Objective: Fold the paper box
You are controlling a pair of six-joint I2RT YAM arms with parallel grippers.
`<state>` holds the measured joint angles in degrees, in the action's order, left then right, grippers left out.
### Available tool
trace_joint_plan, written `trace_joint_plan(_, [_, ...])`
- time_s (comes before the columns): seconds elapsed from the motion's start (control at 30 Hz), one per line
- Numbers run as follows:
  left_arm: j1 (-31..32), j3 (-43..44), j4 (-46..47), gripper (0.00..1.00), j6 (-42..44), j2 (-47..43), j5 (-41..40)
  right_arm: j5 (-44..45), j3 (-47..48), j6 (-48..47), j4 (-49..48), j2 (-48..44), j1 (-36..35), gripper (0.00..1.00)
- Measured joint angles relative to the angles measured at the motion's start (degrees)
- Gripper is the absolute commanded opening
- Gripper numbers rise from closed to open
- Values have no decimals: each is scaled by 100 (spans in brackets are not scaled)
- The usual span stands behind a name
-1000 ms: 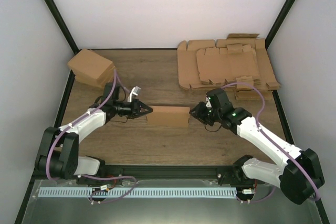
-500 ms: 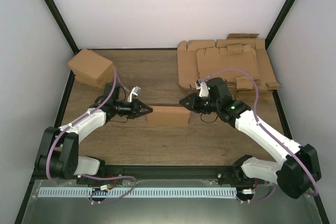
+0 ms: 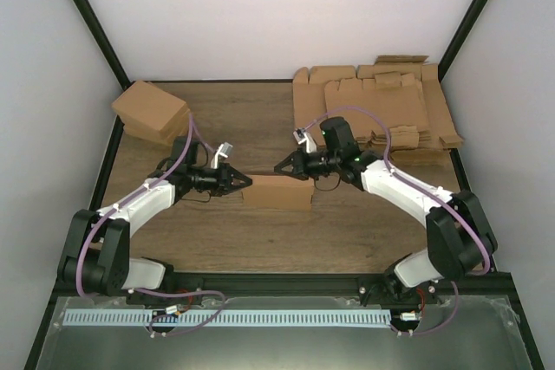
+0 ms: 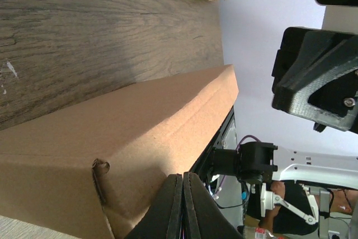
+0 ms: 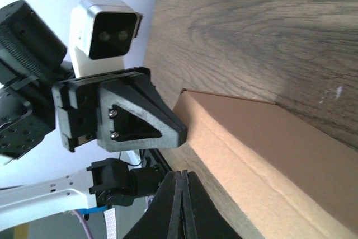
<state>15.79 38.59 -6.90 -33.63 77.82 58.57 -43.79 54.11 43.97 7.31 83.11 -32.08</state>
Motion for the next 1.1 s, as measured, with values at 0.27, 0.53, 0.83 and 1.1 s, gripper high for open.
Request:
trace_joint_plan(0.27, [0,11,-28,4,4,0,-4,-402,210,-295,-94,402,0,1])
trace_joint_plan(0.53, [17,37,-131,4,9,-26,-79,-398,151,-369,22,841,4,1])
trace_joint_plan(0.83, [26,42,-144,4,66,-48,-133,-66,876,-841,966,437,0,1])
trace_joint_plan(1.1, [33,76,-199,4,90,-50,-153,428,-26,-903,1003,-111,2,1])
